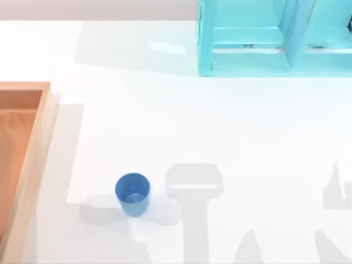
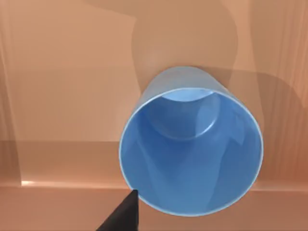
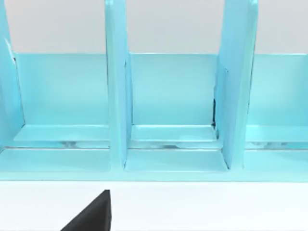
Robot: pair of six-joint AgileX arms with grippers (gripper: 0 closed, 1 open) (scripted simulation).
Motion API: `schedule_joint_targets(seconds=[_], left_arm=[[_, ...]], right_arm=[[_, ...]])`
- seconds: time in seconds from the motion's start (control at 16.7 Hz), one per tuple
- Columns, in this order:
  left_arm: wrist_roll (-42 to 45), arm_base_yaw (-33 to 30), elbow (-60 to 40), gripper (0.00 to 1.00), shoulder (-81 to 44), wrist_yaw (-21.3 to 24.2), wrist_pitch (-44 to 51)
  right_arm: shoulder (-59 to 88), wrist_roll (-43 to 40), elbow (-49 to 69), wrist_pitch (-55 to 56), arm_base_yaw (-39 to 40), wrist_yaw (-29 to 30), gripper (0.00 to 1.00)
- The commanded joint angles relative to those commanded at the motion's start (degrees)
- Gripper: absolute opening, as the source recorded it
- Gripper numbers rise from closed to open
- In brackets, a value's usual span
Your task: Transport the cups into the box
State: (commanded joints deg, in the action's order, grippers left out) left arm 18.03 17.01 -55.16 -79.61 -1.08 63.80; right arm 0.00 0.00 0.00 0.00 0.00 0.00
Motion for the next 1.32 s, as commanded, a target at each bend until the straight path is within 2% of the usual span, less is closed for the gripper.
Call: schedule_joint_targets(seconds=[0.54, 1.02, 1.32], left_arm=[[0.0, 0.0, -1.0, 1.0, -0.1, 0.0, 1.0], [-0.4, -0.3, -21.0, 1.0, -0.4, 0.0, 20.7], [-0.4, -0.4, -23.0, 1.0, -0.2, 0.0, 22.8]], right_arm=[[0.0, 0.0, 0.0, 0.0, 0.0, 0.0, 1.0], [0.0, 0.0, 0.0, 0.0, 0.0, 0.0, 1.0], [0.0, 0.0, 0.0, 0.0, 0.0, 0.0, 1.0]])
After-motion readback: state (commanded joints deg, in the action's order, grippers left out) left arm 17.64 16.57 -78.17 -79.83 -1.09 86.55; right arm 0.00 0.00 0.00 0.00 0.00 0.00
